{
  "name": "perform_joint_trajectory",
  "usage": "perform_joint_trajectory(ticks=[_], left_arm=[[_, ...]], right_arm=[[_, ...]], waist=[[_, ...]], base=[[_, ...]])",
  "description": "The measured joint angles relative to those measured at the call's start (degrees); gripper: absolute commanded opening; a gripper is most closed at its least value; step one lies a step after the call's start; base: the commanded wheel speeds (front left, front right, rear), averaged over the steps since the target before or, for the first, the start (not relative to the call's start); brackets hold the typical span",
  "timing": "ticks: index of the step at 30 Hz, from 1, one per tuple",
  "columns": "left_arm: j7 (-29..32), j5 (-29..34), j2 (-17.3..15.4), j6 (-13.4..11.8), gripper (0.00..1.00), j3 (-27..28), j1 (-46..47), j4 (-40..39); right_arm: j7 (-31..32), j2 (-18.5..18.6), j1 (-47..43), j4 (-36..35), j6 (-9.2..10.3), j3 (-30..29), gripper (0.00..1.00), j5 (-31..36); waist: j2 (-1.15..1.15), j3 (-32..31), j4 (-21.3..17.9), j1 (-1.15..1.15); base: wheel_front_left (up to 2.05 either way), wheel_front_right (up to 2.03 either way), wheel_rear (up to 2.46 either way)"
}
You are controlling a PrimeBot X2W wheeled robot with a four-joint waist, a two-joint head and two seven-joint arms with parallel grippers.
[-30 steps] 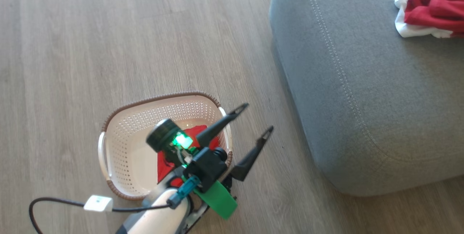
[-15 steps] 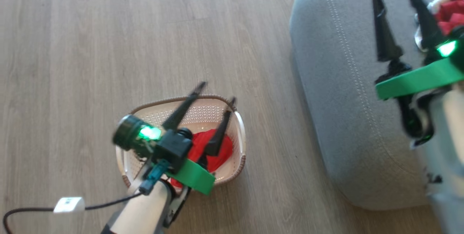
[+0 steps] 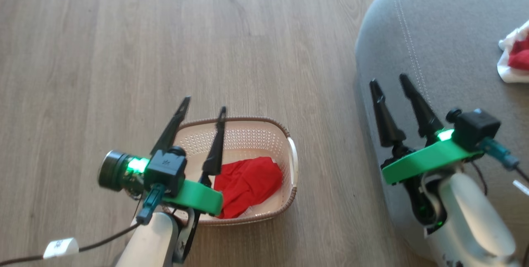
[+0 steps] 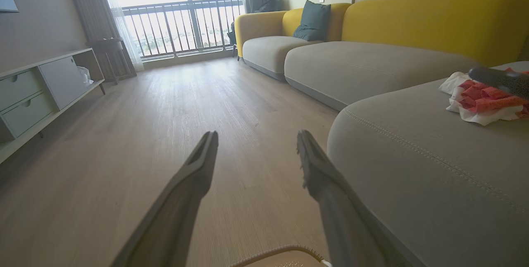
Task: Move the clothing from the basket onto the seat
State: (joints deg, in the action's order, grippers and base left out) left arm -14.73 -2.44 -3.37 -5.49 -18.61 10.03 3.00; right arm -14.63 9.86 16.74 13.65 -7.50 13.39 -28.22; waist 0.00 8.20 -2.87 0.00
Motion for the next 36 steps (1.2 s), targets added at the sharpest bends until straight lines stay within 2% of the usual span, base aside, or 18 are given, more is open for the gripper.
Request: perform_joint_trajectory(ticks=[4,18,36], left_arm=[[0.01,-0.02,0.08,-1.79,1.0,1.03,-1.32,0.88],[0.01,-2.24,0.22,-4.31,1.0,4.08,-5.58,3.59],[0.01,-2.29,0.27,-4.72,1.0,5.04,-5.5,5.21]], right_arm=[[0.0,-1.14,-1.78,0.82,0.0,-0.05,1.0,1.94],[0.0,-4.21,-9.0,1.45,0.0,-2.55,1.0,6.01],[0.0,-5.2,-9.1,1.45,0.0,-4.01,1.0,7.57]], waist=[[0.0,-1.0,1.08,0.0],[0.0,-2.84,2.24,0.0],[0.0,-1.43,2.56,0.0]], base=[[0.0,0.0,0.0],[0.0,0.0,0.0],[0.0,0.0,0.0]])
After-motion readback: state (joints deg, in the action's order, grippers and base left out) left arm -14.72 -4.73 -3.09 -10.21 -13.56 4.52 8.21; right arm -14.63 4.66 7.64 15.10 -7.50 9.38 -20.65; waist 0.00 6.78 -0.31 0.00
